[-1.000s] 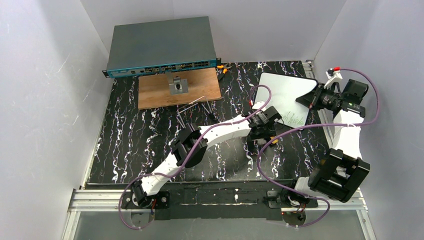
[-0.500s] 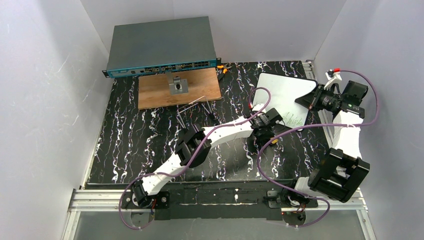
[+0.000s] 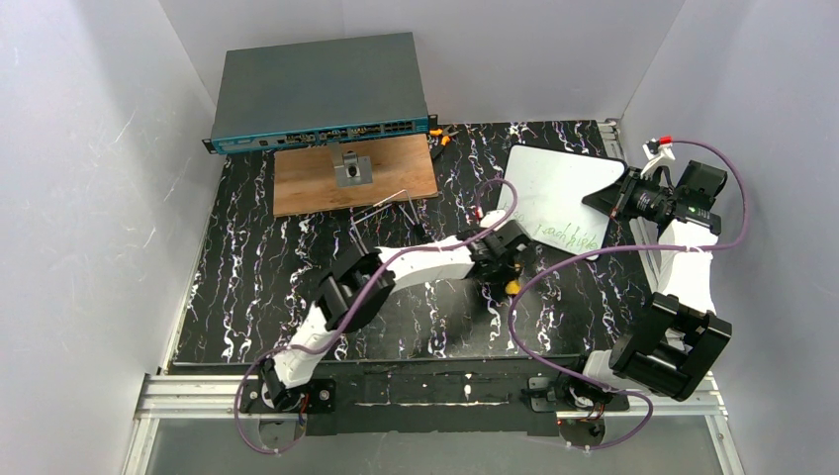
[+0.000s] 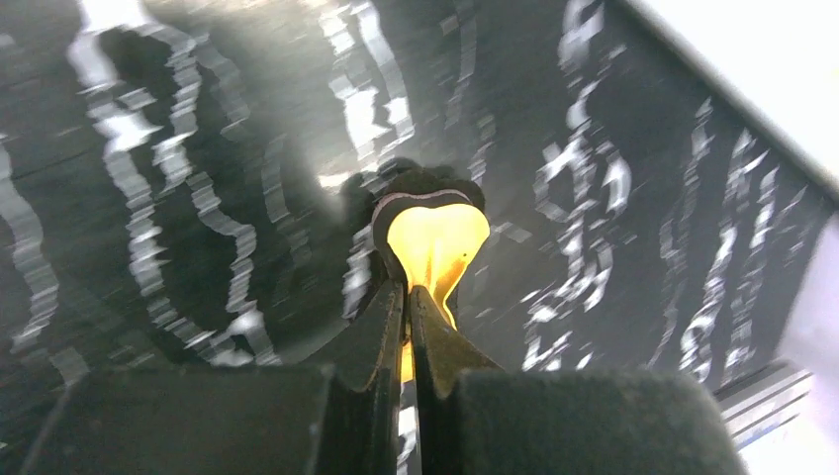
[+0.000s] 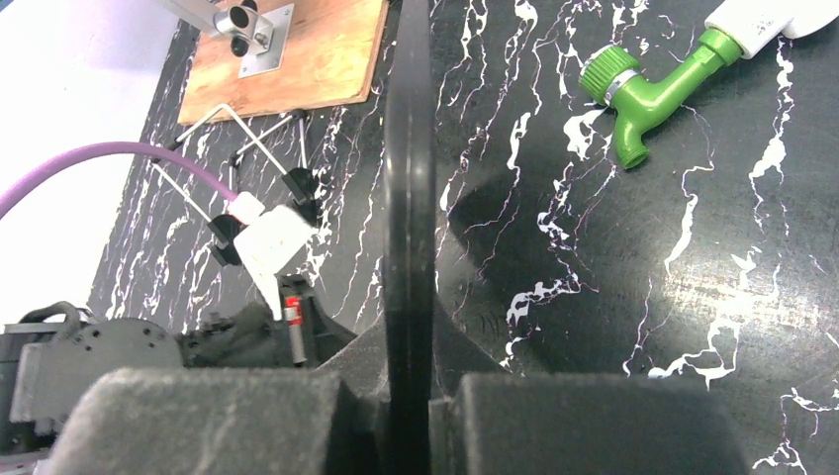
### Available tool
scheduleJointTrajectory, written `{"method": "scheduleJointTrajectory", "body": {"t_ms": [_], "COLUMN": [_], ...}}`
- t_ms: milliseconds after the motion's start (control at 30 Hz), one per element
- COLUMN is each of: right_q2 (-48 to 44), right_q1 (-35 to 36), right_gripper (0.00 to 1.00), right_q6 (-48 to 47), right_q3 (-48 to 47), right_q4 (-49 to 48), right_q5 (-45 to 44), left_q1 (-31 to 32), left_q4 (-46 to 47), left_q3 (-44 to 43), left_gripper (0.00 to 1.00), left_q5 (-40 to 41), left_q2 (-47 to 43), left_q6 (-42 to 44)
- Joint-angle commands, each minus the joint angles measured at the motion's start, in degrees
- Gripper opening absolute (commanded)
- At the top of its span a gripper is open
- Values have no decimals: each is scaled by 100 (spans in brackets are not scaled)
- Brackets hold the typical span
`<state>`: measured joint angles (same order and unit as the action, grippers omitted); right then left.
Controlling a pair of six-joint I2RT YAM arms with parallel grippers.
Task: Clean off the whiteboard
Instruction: Pick up the whiteboard eraser from the center of the board.
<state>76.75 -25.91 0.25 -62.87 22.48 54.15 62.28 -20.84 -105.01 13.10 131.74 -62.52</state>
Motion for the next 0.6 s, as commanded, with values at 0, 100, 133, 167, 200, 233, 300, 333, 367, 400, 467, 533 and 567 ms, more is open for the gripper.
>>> {"method": "scheduleJointTrajectory", "body": {"t_ms": [0,100,133,167,200,233,300,333,367,400,467,533,567], "right_q2": [-191,-184,-179,-167,-151,-123,-49,-20,-14,-10,-41,-87,-124], "right_q1": [-34,-27,-12,3,32,63,147,195,231,268,315,347,372], "right_gripper": [1,1,1,1,1,1,1,1,1,1,1,1,1], "right_q6": [76,69,67,64,59,48,-6,-86,-189,-221,-235,-236,-234], "right_q3": [-37,-25,-11,-6,0,-4,-59,-81,-92,-87,-37,12,38], "right_q4": [-336,-315,-312,-314,-297,-260,-120,-35,27,53,57,53,55], "right_q5": [480,535,557,585,622,671,791,814,845,873,943,989,998], "left_q1": [-235,-405,-463,-522,-582,-643,-802,-864,-920,-950,-991,-1005,-1007], "left_q4": [409,537,409,159,-113,-300,-367,-422,-419,-410,-375,-344,-332], "left_q3": [1315,2354,2632,2849,3051,3377,3916,4164,4372,4566,4850,5000,5041], "left_gripper": [0,0,0,0,0,0,0,0,0,0,1,4,5], "left_q5": [-620,-1269,-1448,-1599,-1700,-1734,-1995,-2030,-2104,-2109,-2038,-1926,-1869], "left_q2": [-1406,-2291,-2535,-2755,-2939,-3140,-3569,-3743,-3898,-4015,-4185,-4250,-4252], "left_q6": [1069,1682,1857,2057,2289,2426,2773,2849,2964,3081,3187,3279,3308]}}
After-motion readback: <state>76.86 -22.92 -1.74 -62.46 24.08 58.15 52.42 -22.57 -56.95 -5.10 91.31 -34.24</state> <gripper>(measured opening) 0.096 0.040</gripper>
